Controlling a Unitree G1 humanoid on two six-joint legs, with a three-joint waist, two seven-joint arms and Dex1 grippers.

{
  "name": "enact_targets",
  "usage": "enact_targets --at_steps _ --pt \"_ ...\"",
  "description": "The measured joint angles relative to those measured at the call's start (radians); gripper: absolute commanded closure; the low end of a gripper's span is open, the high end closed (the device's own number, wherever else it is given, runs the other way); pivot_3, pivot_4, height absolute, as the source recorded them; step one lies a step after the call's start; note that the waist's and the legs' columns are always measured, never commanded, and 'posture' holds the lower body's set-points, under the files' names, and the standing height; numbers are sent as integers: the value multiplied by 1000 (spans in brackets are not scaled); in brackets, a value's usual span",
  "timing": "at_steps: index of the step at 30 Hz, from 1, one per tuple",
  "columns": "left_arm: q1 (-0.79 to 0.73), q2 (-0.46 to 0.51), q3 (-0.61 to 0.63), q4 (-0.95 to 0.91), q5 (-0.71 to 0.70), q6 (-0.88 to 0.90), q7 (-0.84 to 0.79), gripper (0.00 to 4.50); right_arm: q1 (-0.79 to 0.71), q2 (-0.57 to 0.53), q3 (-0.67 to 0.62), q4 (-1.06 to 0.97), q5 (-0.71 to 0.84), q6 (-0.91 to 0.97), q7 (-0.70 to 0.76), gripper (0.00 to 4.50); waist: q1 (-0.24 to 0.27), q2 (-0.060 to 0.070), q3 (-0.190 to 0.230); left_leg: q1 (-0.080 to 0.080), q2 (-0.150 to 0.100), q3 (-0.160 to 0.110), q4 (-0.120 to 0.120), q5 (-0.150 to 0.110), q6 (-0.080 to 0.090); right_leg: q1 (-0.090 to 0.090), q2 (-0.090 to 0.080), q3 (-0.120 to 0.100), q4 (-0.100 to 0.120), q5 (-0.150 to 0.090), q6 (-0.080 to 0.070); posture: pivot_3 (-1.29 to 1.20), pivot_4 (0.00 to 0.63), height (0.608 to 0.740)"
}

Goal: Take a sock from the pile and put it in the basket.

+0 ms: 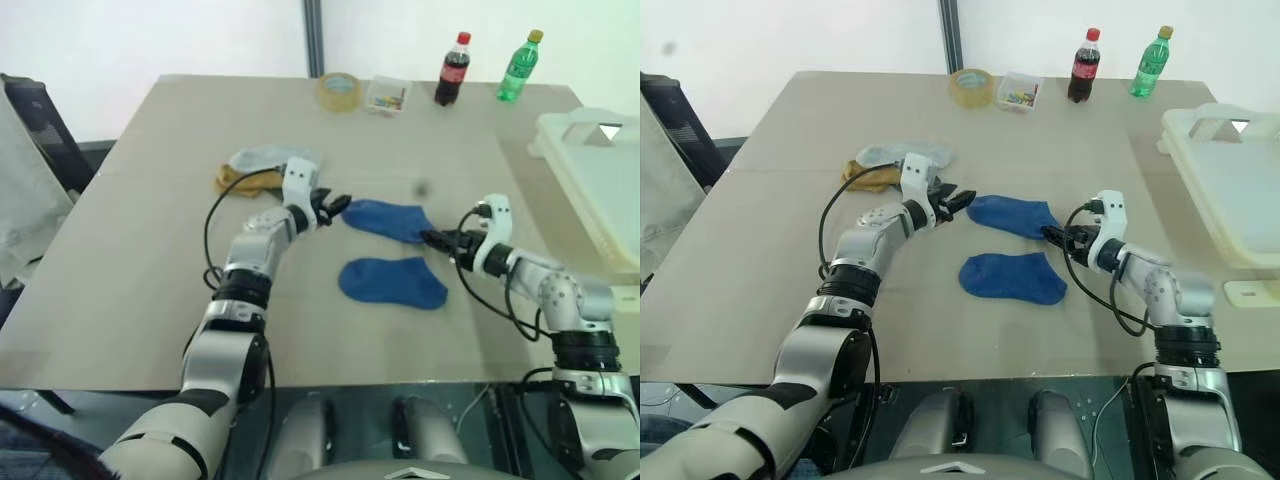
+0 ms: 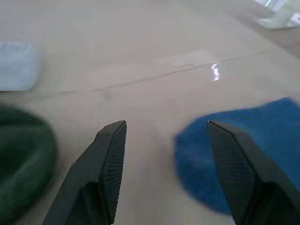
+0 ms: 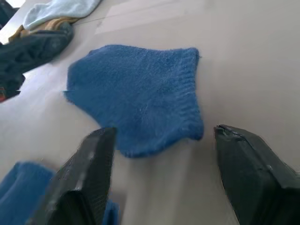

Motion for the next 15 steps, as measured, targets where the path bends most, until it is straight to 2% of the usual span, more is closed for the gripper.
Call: enact_targets --at_steps 2,3,4,5,6,13,15 --pt "0 0 -1 27 11 -24 -1 1531 -8 15 -16 16 2 7 -11 2882 -2 0 0 0 0 0 0 0 0 0 0 0 0 0 0 0 150 740" --pt "0 -2 -3 30 12 -31 -5 1531 -14 34 -37 26 13 18 -20 3459 -4 0 0 0 0 0 0 0 0 0 0 0 0 0 0 0 150 740" --pt "2 -5 -6 30 12 -34 -9 1531 -15 43 -39 28 16 24 -25 3792 -5 0 0 0 0 0 0 0 1 0 0 0 1 0 0 0 150 740" --pt "3 -7 -8 30 12 -36 -11 1531 -16 45 -38 28 17 29 -25 4306 -5 0 0 0 0 0 0 0 1 0 0 0 1 0 0 0 150 740" --pt "6 -8 -10 30 12 -36 -12 1531 -16 45 -38 28 16 32 -25 4412 -5 0 0 1 0 0 0 -1 1 0 0 0 2 0 0 0 150 740" --pt "38 -8 -34 -9 12 -32 -44 1531 -18 45 -24 29 -9 32 -18 4412 -7 0 0 1 0 -1 0 -1 1 0 0 0 2 0 0 0 150 740" --pt "47 -13 -38 -24 11 -29 -54 2080 -18 45 -16 29 -25 27 -11 4500 -7 0 0 1 0 -1 0 -1 1 0 0 0 2 0 0 0 150 740"
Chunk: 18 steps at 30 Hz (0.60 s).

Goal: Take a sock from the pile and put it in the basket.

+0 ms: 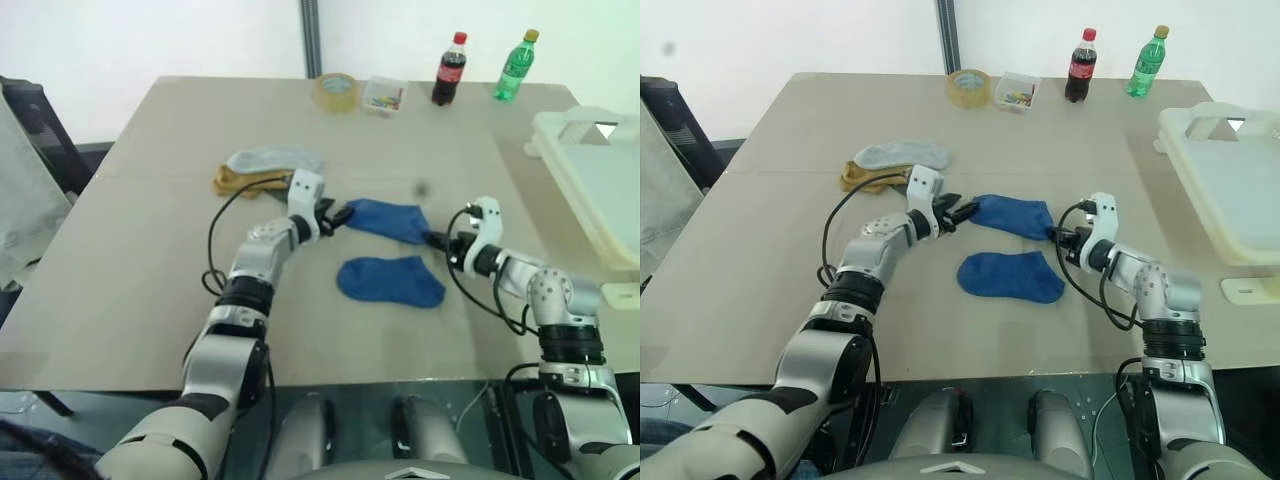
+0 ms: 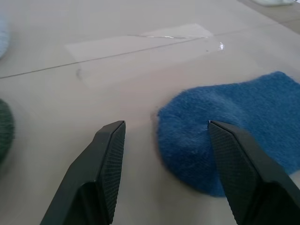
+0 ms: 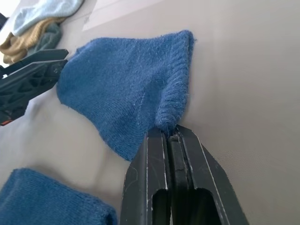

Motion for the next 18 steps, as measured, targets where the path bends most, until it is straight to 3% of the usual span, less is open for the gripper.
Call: enact_targets --at_steps 1,5,6,15,18 --pt "2 -3 -1 -2 0 2 -2 2301 0 0 5 0 -6 -3 4 4500 0 0 0 0 0 0 0 0 0 0 0 0 0 0 0 0 150 740" --pt "16 -7 -2 -18 0 13 -8 4277 0 0 17 0 -26 -13 11 4500 -4 0 0 0 0 0 0 0 0 0 0 0 0 0 0 0 150 740" --pt "19 -7 -2 -20 -1 16 -9 4426 0 0 17 0 -31 -15 13 4500 -4 0 0 0 0 0 0 0 0 0 0 0 0 0 0 0 150 740" --pt "28 -6 0 -36 -3 25 -7 4426 0 -1 27 -1 -63 -35 25 4500 -8 0 0 0 0 -1 0 0 0 0 0 0 0 0 0 0 150 740" --pt "83 -6 22 -143 -62 94 -31 4426 0 -1 33 -36 -65 -35 28 4500 -16 0 0 0 1 -2 0 0 0 0 0 1 0 0 0 0 150 740"
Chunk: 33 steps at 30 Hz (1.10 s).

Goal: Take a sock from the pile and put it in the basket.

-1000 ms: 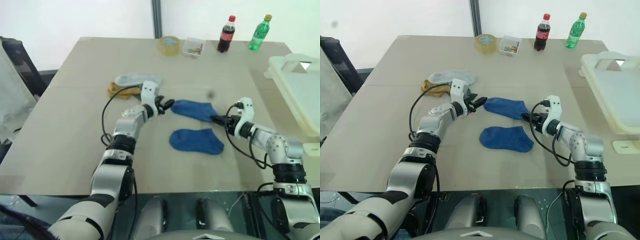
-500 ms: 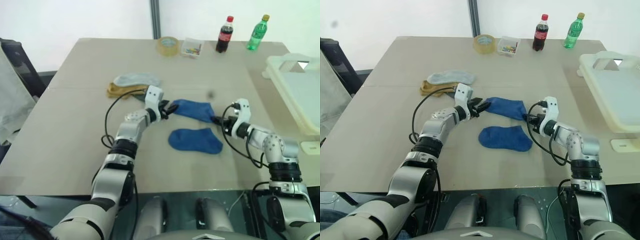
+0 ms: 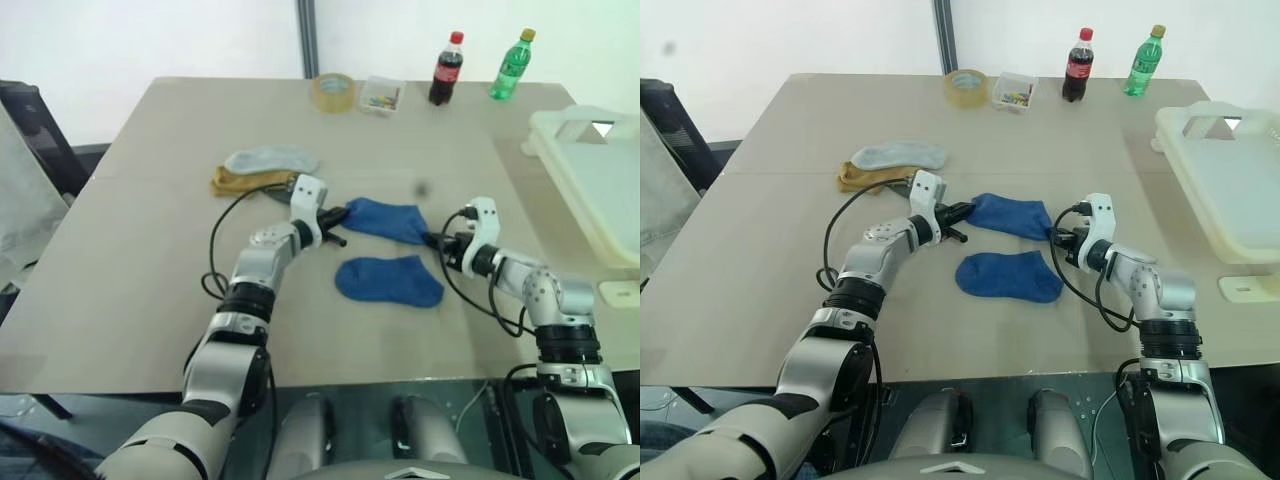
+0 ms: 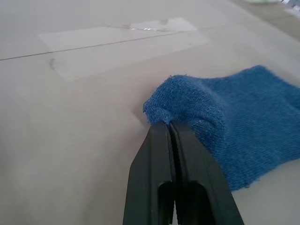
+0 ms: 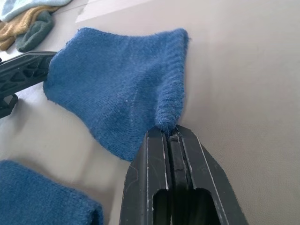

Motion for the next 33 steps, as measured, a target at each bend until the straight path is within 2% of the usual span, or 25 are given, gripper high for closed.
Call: enact_targets --at_steps 3,7,9,13,21,27,33 --pt "76 -2 73 -191 -173 176 -49 4426 1 -16 -8 -88 17 7 3 4500 -7 0 0 -1 1 0 0 0 0 -2 0 1 0 0 0 0 150 740" --pt "114 13 168 -342 -324 320 -38 4426 23 -40 -16 -195 46 59 -6 4500 -7 0 0 0 1 0 0 0 0 -2 0 1 2 0 0 0 150 740" --pt "150 33 195 -393 -356 369 -15 4426 38 -48 -45 -263 80 109 -20 4500 -6 0 0 0 1 0 0 0 0 -2 0 1 3 0 0 0 150 740" --pt "238 56 192 -490 -378 440 23 4426 78 -71 -88 -395 149 197 -48 4500 -3 0 0 0 1 0 0 0 0 -2 0 1 3 0 0 0 150 740" --pt "436 84 172 -807 -480 582 92 4426 209 -72 -189 -637 322 406 -152 4500 -4 0 0 1 1 0 0 0 0 -1 -2 2 2 -1 -1 0 150 740" --pt "526 71 136 -959 -529 633 169 4426 255 -64 -210 -649 379 458 -202 4500 -4 0 0 3 1 1 0 0 0 0 -2 2 3 -3 -4 0 150 740" --pt "580 76 96 -1022 -527 629 221 4426 273 -93 -204 -655 388 459 -212 4500 -2 0 0 2 0 1 0 0 0 0 -2 2 1 -3 -4 0 150 740"
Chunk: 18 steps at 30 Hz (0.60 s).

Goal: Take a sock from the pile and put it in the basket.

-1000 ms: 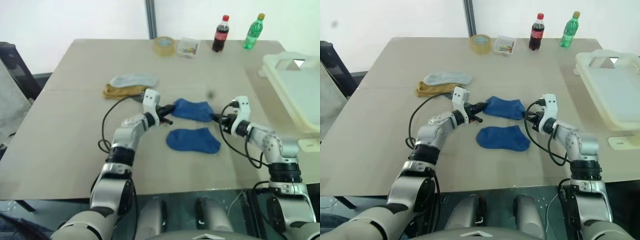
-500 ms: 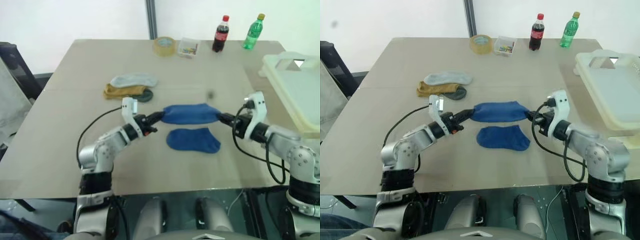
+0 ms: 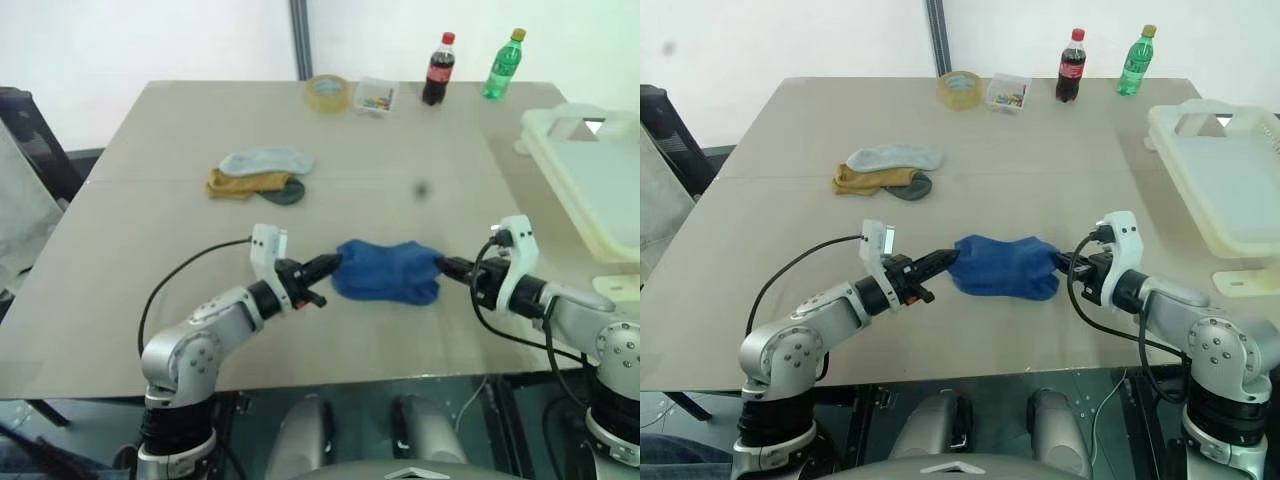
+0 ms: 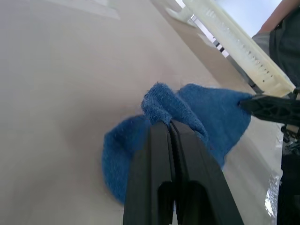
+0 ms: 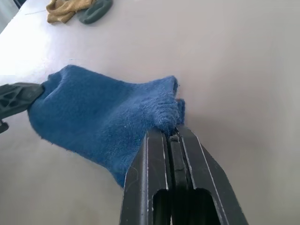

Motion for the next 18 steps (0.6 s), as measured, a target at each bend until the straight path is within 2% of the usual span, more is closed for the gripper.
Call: enact_targets --at_steps 7,18 --pt "36 -3 -43 -16 5 -14 33 4426 44 -47 20 -8 -11 -15 11 4500 -2 0 0 0 0 0 0 0 0 0 0 0 -1 0 0 0 150 740" --pt "37 3 -48 -17 16 -52 54 4426 58 -53 64 -7 -45 -70 13 4500 -2 0 0 0 0 0 0 0 0 0 0 0 -1 0 0 0 150 740"
